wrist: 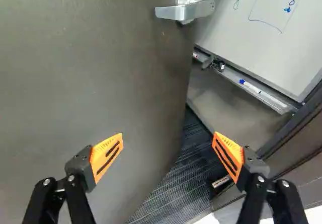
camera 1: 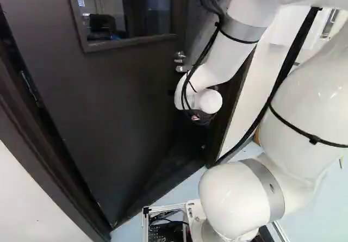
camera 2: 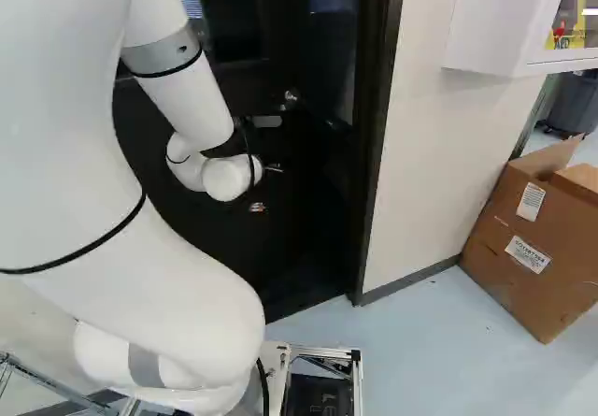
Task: Open the door and move inside
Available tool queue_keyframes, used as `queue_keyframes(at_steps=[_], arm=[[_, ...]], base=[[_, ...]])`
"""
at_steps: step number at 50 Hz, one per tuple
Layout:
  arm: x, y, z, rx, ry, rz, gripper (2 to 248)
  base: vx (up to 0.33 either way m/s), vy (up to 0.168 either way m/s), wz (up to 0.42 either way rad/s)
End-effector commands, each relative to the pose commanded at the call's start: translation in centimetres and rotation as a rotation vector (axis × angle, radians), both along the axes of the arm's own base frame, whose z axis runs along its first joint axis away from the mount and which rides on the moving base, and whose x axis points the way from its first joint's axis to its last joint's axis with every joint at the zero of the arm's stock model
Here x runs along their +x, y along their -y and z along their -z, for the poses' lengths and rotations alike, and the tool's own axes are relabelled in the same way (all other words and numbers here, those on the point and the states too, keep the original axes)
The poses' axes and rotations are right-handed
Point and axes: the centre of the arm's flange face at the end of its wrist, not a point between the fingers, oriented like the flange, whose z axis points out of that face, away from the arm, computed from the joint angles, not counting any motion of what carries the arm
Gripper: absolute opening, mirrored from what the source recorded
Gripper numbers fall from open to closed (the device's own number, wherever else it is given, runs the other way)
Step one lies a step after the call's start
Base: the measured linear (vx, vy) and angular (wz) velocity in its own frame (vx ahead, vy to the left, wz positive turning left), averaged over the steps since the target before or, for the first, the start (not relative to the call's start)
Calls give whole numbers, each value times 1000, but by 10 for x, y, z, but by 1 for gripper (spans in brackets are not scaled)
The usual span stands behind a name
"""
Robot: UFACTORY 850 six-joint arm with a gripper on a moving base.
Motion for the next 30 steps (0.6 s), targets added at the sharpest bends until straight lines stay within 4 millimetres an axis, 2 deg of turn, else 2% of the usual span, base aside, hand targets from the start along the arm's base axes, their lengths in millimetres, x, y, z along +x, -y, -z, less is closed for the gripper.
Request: queue_keyframes(at_steps=[30], arm=[[15,-36,0,38,-5,-13,247]], base=[[0,0,0]])
